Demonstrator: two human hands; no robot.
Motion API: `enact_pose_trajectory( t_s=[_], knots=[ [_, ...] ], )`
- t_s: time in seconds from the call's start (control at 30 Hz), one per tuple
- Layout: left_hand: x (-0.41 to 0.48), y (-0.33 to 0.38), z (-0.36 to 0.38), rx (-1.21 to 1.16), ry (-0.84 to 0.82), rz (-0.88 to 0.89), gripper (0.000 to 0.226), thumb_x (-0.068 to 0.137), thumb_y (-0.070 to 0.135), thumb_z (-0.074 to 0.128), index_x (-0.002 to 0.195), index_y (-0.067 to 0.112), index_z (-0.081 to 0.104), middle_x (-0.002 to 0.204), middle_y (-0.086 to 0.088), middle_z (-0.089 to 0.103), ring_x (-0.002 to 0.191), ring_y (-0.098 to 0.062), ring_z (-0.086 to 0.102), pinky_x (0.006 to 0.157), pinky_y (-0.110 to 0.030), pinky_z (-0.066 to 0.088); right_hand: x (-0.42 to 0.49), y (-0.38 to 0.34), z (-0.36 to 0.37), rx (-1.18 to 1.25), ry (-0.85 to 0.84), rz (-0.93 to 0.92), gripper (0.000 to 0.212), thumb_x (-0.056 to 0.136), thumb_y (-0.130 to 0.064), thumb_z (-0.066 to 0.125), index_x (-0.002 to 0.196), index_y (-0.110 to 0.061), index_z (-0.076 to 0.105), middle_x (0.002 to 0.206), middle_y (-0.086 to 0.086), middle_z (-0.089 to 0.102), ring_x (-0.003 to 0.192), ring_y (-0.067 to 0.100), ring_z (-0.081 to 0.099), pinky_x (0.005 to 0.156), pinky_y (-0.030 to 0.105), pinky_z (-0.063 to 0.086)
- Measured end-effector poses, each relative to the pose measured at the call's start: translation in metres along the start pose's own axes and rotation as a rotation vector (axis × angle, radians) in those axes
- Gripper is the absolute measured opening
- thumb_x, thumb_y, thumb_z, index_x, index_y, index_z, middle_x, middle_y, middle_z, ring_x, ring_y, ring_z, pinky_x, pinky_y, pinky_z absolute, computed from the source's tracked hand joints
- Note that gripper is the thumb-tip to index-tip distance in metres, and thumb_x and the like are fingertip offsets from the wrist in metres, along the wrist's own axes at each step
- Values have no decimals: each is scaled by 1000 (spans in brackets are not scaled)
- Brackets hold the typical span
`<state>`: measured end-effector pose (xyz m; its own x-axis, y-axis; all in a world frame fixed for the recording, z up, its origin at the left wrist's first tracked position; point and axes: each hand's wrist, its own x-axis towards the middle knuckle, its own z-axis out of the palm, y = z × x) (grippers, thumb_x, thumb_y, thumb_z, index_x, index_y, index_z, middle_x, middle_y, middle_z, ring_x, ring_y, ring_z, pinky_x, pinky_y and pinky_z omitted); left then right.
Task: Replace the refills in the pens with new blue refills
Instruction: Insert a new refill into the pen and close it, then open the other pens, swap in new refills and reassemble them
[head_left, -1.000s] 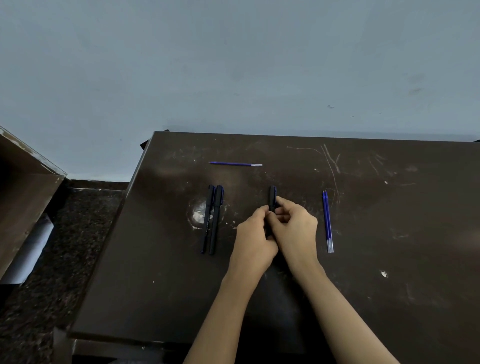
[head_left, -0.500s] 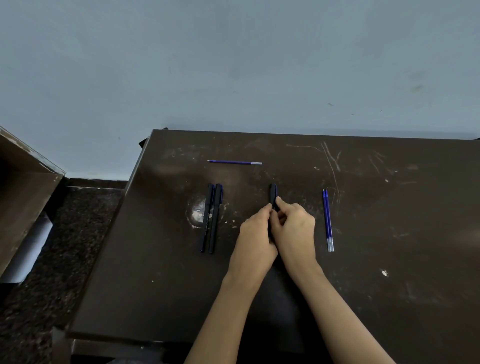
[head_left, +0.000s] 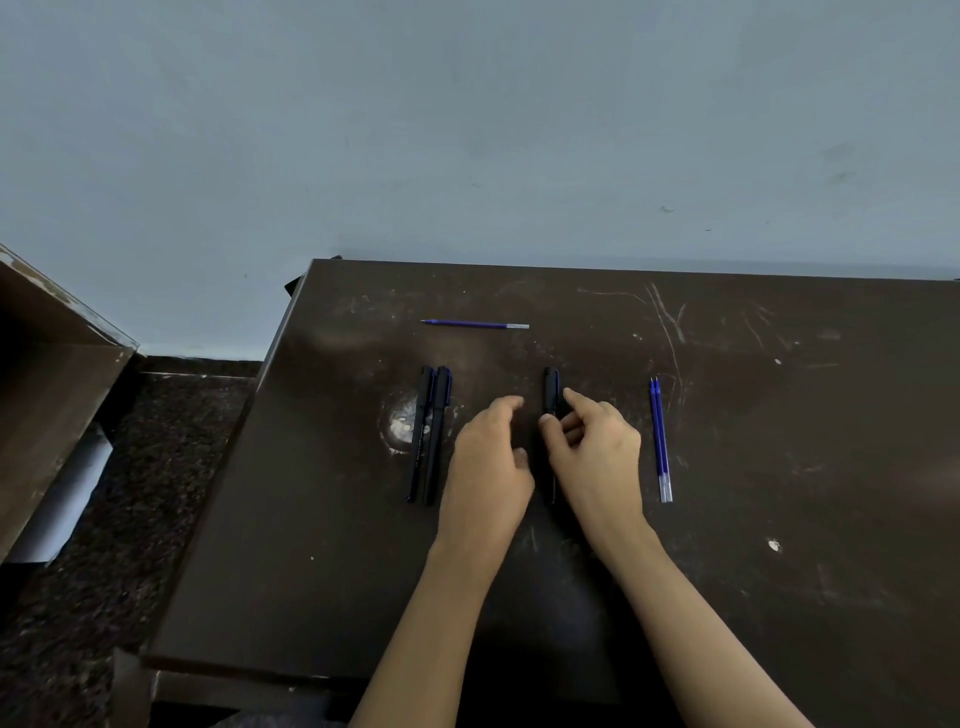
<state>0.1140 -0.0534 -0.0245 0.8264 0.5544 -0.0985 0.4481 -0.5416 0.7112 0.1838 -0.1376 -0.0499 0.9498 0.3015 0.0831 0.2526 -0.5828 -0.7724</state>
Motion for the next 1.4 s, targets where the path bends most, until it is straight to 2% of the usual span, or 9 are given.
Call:
enact_pose_trajectory(
  t_s=[0.13,0.23,0.43,0.73,0.9,1.03,1.17,1.3,1.4],
  knots=[
    [-2,-3,-19,142,220,-98,34,90,14,58,124,16,52,116,0,59,107,-14,55,80,-25,46,0,-5,-2,41,22,-17,39,88,-20,62,125,-9,60,92,2,57,73,8,56,77,20,47],
    [-5,-6,-31,298,278,-180,26,92,20,57,116,14,52,110,-2,58,100,-15,52,69,-23,39,1,-6,-2,55,14,-28,37,87,-18,62,123,-8,61,93,3,57,72,6,55,77,18,47],
    [-6,-13,-33,510,194,-274,35,94,28,52,124,9,51,117,-7,59,110,-24,54,83,-33,48,2,-1,-6,44,1,-36,37,87,-16,62,123,-8,61,95,3,57,73,7,55,68,7,42],
    [-4,-11,-26,509,134,-263,30,92,30,56,116,11,57,117,-7,58,109,-23,54,78,-32,47,1,-3,-13,40,-6,-47,31,86,-17,62,117,-12,65,90,-1,59,70,3,55,68,5,43],
    [-7,-5,-21,510,75,-244,25,91,34,55,103,14,62,103,-4,63,97,-23,62,67,-31,40,-2,-7,-11,78,-89,-53,32,88,-19,61,120,-13,63,87,0,65,70,2,58,78,19,49],
    [-7,-3,-20,470,24,-193,22,88,36,54,90,15,62,90,-1,64,89,-22,63,63,-30,39,-4,-10,-11,130,-116,-27,34,88,-23,63,120,-13,64,77,-8,63,68,-3,58,71,6,45],
    [-2,-7,-19,201,14,-12,13,80,33,61,80,20,59,75,5,59,72,-12,56,60,-28,42,-1,-12,-14,242,-93,58,47,85,-31,67,129,-18,56,75,-11,64,73,-10,58,69,0,40],
    [0,-12,-16,113,-95,127,12,75,33,63,74,29,52,71,7,54,66,-9,52,63,-32,49,2,-11,-17,333,-44,108,59,85,-34,66,138,-29,42,77,-5,61,70,6,59,69,11,45],
    [0,-13,-16,37,-133,166,13,77,29,64,76,30,51,69,9,53,63,-5,51,62,-25,46,4,-8,-20,403,-34,100,34,85,-28,65,117,-33,54,68,4,60,64,20,61,69,34,54]
  ],
)
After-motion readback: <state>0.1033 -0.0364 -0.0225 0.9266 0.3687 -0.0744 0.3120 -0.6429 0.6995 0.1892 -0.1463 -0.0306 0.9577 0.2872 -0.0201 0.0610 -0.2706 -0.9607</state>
